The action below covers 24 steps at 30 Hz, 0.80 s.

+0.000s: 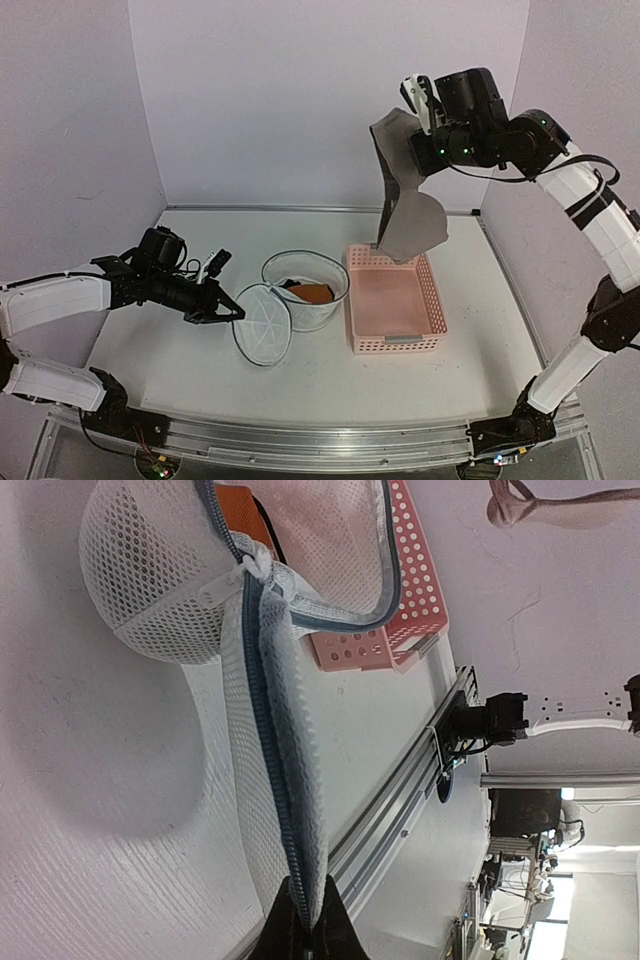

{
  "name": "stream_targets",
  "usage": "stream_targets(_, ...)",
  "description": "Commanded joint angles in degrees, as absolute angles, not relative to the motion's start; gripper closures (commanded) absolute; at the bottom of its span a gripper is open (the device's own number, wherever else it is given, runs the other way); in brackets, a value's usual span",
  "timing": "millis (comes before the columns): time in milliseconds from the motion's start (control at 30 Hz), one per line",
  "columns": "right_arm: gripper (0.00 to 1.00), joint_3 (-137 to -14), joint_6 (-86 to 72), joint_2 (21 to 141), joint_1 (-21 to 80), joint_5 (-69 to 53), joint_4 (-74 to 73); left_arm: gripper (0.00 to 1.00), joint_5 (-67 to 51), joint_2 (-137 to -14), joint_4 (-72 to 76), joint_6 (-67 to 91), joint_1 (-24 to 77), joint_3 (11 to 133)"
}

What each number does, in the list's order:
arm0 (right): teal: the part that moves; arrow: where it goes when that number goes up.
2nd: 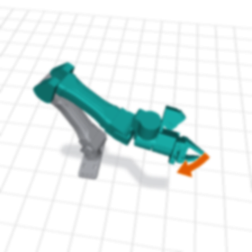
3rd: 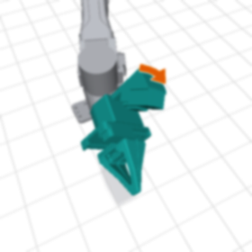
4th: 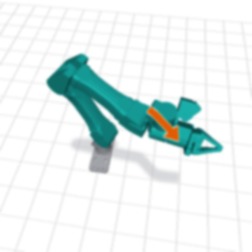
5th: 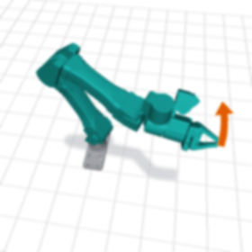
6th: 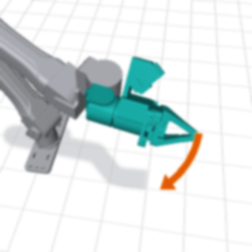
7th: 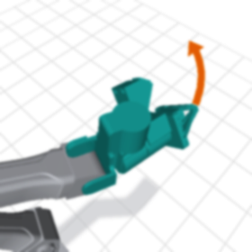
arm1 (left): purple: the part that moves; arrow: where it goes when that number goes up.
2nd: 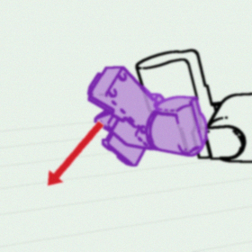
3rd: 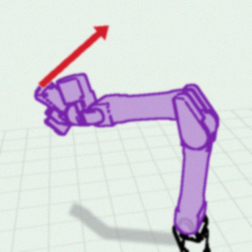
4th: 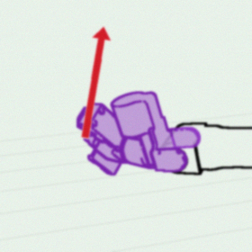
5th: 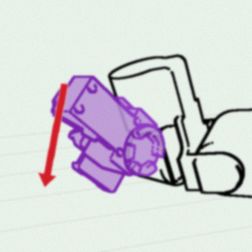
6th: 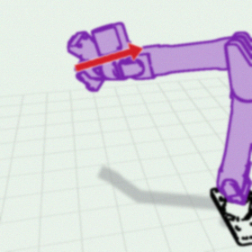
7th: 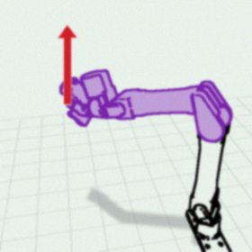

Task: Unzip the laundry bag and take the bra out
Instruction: Place the bra in the bin.

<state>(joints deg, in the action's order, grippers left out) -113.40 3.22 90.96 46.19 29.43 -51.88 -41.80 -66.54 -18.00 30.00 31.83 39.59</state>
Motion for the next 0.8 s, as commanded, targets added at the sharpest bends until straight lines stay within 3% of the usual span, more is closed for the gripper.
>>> stream_targets(0,1.0,-111.5,6.1,91.9,43.8,32.8,-42.3,1.0,-41.5,-66.3,-15.4,29.1,31.6,39.7)
stream_targets(233,1.0,-99.1,4.7,91.5,41.6,30.8,-34.2,1.0,-41.6,-66.1,-15.5,29.0,31.6,39.6)
stream_targets(767,1.0,-74.0,-8.6,85.8,41.2,17.6,-32.0,1.0,-41.9,-67.4,-15.5,28.5,31.6,40.0)
